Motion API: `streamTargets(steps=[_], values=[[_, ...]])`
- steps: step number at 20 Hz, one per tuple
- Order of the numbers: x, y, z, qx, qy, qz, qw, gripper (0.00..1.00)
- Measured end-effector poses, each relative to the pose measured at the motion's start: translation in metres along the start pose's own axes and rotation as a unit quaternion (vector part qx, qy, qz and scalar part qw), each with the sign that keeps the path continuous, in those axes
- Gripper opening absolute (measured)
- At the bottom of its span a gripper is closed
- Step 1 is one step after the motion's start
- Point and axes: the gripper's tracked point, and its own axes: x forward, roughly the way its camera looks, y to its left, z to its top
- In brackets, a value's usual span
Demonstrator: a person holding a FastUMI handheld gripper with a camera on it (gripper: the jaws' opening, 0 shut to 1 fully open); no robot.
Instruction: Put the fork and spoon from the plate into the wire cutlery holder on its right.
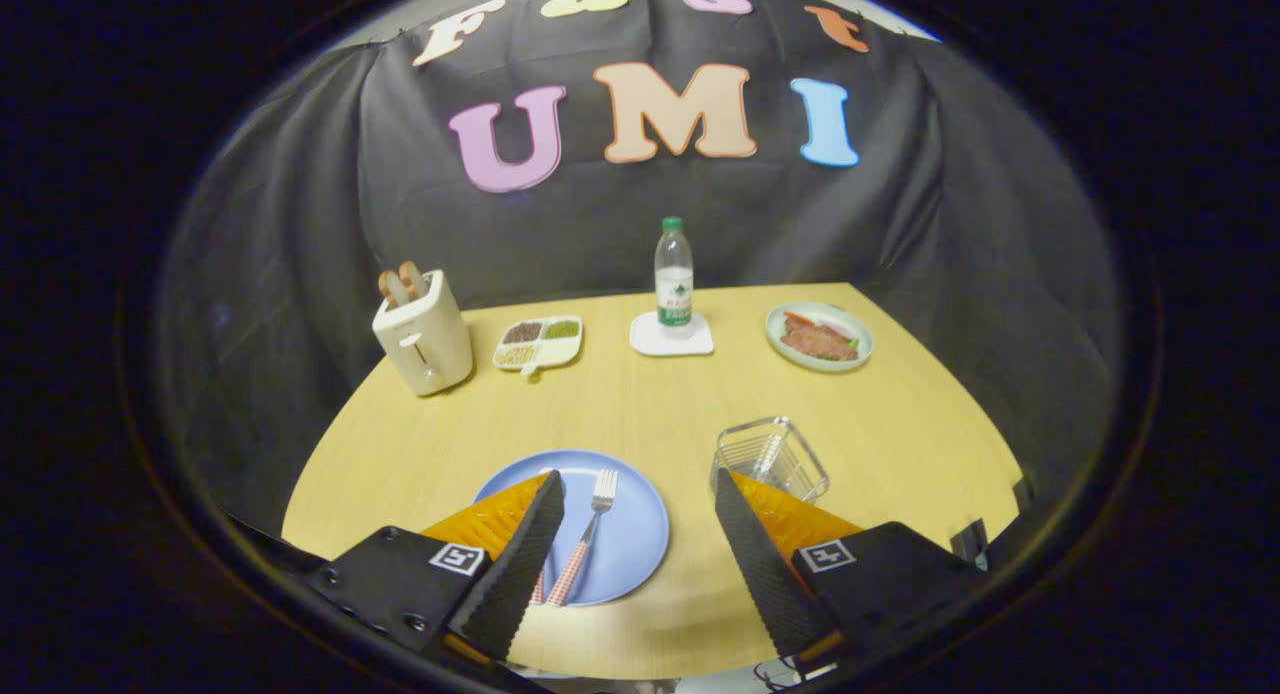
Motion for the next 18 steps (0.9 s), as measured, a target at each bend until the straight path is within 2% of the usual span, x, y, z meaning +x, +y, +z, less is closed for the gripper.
streamTargets(steps=[6, 11, 18], values=[[0.039, 0.028, -0.060, 0.020, 0.121, 0.019, 0.992, 0.97], [0.053, 0.035, -0.101, 0.018, 0.200, 0.008, 0.980, 0.87], [0.066, 0.038, -0.122, 0.018, 0.214, -0.021, 0.976, 0.74]])
